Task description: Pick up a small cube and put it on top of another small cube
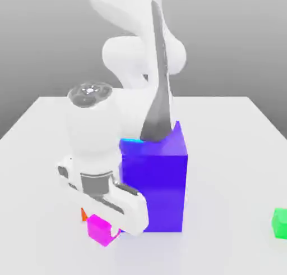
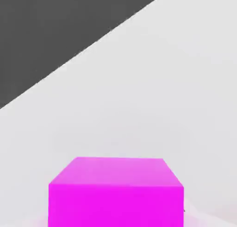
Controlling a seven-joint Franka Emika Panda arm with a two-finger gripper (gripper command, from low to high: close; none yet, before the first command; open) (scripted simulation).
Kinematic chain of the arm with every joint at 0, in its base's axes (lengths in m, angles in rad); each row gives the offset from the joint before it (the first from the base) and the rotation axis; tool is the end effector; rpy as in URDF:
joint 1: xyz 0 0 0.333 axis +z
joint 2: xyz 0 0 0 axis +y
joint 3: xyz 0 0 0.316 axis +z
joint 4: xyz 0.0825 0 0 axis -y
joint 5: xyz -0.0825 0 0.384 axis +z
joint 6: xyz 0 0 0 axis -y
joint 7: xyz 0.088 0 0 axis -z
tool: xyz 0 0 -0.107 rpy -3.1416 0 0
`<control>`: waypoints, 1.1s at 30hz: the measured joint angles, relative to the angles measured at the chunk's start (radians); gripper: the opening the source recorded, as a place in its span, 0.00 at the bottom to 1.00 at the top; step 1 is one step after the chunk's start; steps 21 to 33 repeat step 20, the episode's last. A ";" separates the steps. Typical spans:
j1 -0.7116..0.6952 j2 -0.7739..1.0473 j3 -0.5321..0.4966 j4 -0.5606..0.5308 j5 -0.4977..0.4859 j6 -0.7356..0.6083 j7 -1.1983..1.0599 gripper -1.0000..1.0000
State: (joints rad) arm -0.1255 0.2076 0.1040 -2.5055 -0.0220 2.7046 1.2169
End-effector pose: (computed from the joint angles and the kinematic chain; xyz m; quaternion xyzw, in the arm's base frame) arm 0.4676 -0.0076 0.2030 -0.8195 0.5731 0.0064 0.0030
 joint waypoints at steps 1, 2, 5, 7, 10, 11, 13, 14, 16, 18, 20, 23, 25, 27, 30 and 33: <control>0.027 0.000 0.025 0.008 -0.008 -0.008 0.001 0.00; 0.054 0.000 0.049 0.015 -0.017 -0.017 0.002 0.00; 0.134 -0.002 0.124 0.036 -0.040 -0.041 0.005 0.00; 0.188 -0.004 0.175 0.049 -0.055 -0.058 0.006 0.00; 0.272 -0.012 0.255 0.068 -0.086 -0.087 -0.010 0.00; 0.304 -0.003 0.278 0.080 -0.106 -0.092 -0.012 0.00; 0.387 0.067 0.295 0.120 -0.187 -0.074 0.011 0.00; 0.421 0.107 0.283 0.134 -0.225 -0.051 0.028 0.00; 0.447 0.144 0.266 0.141 -0.258 -0.025 0.048 1.00; 0.447 0.144 0.266 0.141 -0.258 -0.025 0.048 1.00; 0.447 0.144 0.266 0.141 -0.258 -0.025 0.048 1.00; 0.447 0.144 0.266 0.141 -0.258 -0.025 0.048 1.00; 0.447 0.144 0.266 0.141 -0.258 -0.025 0.048 1.00; 0.447 0.144 0.266 0.141 -0.258 -0.025 0.048 1.00; 0.447 0.144 0.266 0.141 -0.258 -0.025 0.048 1.00; 0.447 0.144 0.266 0.141 -0.258 -0.025 0.048 1.00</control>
